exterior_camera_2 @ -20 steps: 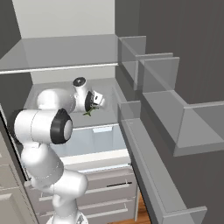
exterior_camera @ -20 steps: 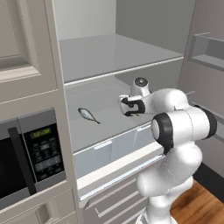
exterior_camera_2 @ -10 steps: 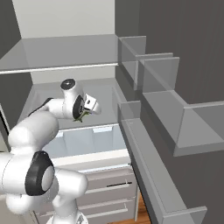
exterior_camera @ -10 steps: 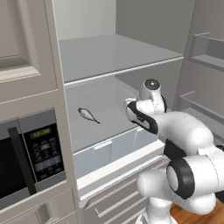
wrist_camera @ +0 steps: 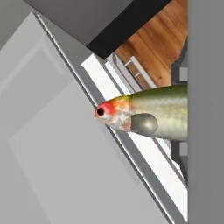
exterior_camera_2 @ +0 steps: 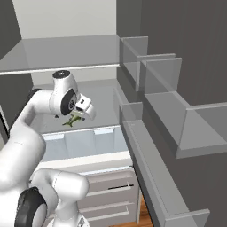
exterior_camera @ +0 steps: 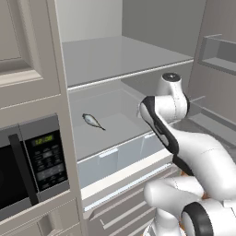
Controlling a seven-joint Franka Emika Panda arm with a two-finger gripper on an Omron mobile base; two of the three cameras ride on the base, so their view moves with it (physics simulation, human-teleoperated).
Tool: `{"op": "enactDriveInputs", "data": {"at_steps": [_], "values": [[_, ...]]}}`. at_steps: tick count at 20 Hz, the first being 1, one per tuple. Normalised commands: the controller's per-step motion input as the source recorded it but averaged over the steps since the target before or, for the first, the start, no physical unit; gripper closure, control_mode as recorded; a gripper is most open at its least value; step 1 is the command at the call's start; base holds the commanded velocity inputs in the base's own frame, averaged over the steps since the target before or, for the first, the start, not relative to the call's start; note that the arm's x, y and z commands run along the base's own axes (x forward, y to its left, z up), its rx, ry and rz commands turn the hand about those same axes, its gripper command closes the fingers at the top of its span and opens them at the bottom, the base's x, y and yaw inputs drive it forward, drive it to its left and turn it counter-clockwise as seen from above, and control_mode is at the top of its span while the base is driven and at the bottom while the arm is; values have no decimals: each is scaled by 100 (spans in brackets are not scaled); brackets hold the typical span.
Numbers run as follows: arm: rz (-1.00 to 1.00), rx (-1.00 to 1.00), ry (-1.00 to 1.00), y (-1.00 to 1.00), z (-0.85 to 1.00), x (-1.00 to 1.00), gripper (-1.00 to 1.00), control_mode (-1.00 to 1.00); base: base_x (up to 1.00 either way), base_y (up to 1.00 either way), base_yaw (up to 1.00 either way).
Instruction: Gather the potato and corn from the fridge and place them on a tray on the dining counter. Then gather the fishs from the fridge and place them on the other tray.
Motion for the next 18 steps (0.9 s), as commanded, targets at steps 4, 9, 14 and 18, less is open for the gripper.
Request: {"op": "enactDriveInputs", "data": {"at_steps": [4,9,14,18], "values": [[0,-1,3,19,0,-100,100,-100,0,0,0],[0,0,-1,0,0,-72,100,-100,0,0,0],[0,0,0,0,0,-5,100,100,-3,4,1],[0,0,0,0,0,0,100,100,-47,6,24]]}}
